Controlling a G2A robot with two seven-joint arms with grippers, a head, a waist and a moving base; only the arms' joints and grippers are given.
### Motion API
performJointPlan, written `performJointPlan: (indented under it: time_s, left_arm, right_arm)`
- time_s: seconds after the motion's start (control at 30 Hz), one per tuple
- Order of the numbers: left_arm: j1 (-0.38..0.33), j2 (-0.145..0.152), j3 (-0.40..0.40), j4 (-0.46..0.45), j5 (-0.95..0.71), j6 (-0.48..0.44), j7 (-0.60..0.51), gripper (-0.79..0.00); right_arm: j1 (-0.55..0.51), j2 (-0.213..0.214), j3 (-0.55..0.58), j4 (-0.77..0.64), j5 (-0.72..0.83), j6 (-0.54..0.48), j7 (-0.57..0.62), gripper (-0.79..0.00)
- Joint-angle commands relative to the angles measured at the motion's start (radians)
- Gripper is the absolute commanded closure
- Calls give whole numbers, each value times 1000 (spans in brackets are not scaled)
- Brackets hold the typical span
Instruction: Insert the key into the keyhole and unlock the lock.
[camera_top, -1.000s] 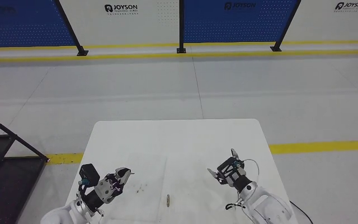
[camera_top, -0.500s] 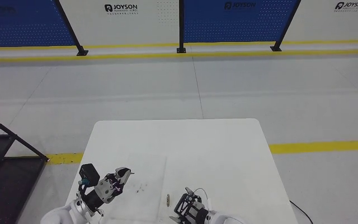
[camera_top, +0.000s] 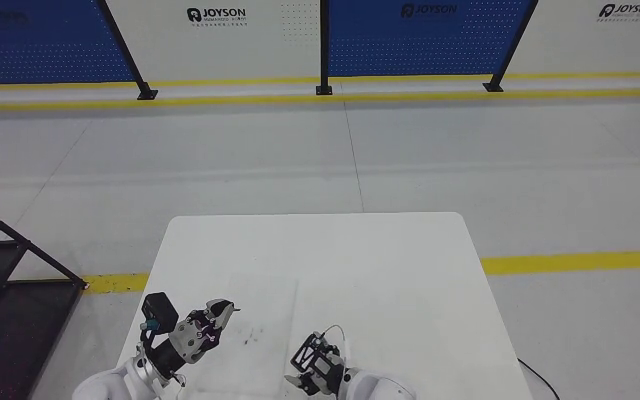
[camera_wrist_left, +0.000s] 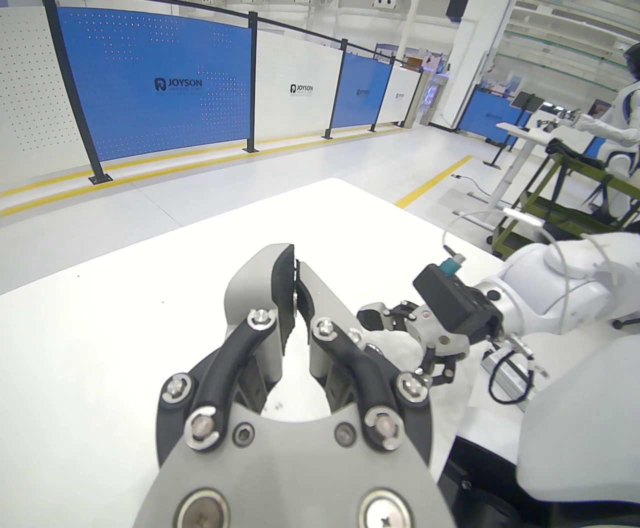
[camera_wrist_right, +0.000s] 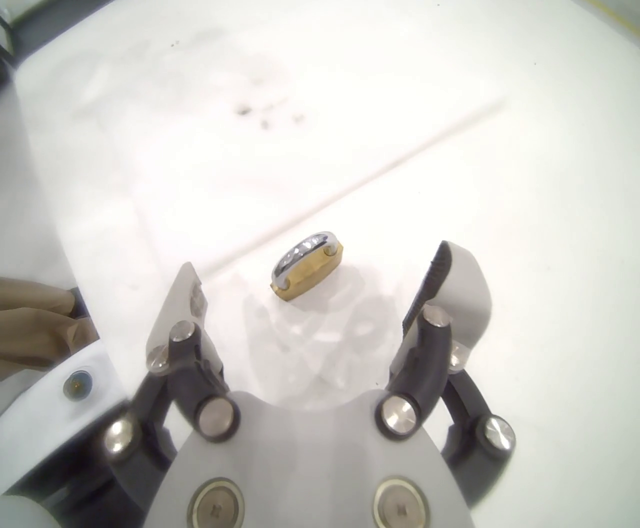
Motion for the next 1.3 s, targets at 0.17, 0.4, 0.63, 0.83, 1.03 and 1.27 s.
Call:
performJointPlan:
  time_s: [0.17,0.4,0.63,0.83,1.03,1.27]
  left_arm:
    - [0,0,0,0,0,0,0,0]
    - [0,0,0,0,0,0,0,0]
    - [-5,-1,7,1,-9,9,-3,0]
    - [-28,-6,43,24,-97,-25,80,0]
    - [-87,-8,126,110,-238,-192,124,0]
    - [-124,-4,170,150,-326,-202,111,0]
  right_arm:
    - [28,-10,-27,39,6,11,-2,-200]
    - [24,-9,-30,40,-26,38,-35,0]
    - [4,4,12,-41,-39,61,-86,0]
    - [-75,29,113,-194,-29,116,-226,0]
    - [-157,47,166,-311,35,67,-343,0]
    - [-183,52,180,-349,11,88,-391,0]
